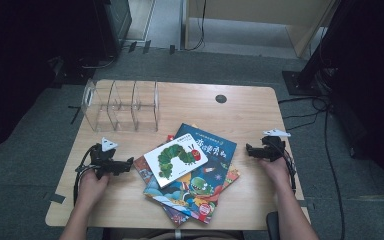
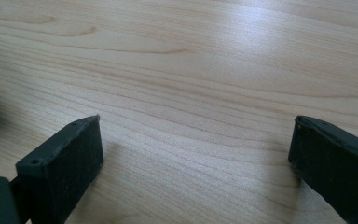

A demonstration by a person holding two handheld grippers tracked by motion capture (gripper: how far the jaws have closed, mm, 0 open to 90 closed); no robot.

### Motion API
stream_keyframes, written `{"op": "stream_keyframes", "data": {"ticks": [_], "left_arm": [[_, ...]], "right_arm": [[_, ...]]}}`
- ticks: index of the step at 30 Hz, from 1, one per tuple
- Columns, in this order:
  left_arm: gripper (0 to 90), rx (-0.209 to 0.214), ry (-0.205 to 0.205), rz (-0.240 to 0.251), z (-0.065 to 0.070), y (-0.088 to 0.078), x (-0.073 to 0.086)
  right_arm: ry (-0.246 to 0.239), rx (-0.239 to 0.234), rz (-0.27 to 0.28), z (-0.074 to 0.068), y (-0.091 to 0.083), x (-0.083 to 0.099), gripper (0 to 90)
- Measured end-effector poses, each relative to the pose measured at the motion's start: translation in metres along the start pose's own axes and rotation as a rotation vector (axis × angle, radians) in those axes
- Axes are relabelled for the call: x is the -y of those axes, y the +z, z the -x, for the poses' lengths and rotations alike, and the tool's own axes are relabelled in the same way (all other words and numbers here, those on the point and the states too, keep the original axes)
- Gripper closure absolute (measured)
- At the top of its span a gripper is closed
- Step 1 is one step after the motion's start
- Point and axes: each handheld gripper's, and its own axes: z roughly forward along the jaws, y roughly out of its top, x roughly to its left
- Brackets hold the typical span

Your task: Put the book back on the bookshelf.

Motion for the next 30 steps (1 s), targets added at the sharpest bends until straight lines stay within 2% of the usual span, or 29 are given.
{"op": "stream_keyframes", "data": {"ticks": [11,16,21,22,25,27,28,29,30], "left_arm": [[0.0,-0.003,0.009,-0.004,0.000,0.000,0.000],[0.0,-0.009,0.001,-0.004,0.001,-0.001,0.001],[0.0,0.019,0.027,-0.001,-0.001,-0.002,0.003],[2.9,0.019,0.026,0.001,-0.001,-0.003,0.003],[24.8,0.014,0.018,0.022,-0.003,-0.009,0.003],[24.8,0.022,0.015,0.022,-0.005,-0.009,0.002],[25.2,0.020,0.016,0.015,-0.006,-0.009,0.001],[25.2,0.020,0.016,0.015,-0.006,-0.009,0.001],[25.2,0.024,0.019,-0.002,-0.006,-0.010,0.000]], "right_arm": [[0.005,0.005,0.004,0.000,0.000,-0.001,3.9],[0.007,0.005,0.005,-0.001,0.001,-0.001,4.0],[0.007,0.004,0.005,-0.001,0.001,-0.001,4.3],[0.012,0.005,0.000,-0.001,0.000,-0.002,6.3],[0.014,0.004,-0.001,-0.002,-0.001,-0.002,8.7],[0.017,0.002,-0.003,-0.002,-0.003,-0.002,13.3],[0.034,-0.016,-0.007,-0.001,-0.005,-0.003,16.5],[0.034,-0.016,-0.007,-0.001,-0.005,-0.003,16.5],[0.063,-0.040,-0.015,0.002,-0.007,-0.005,22.6]]}}
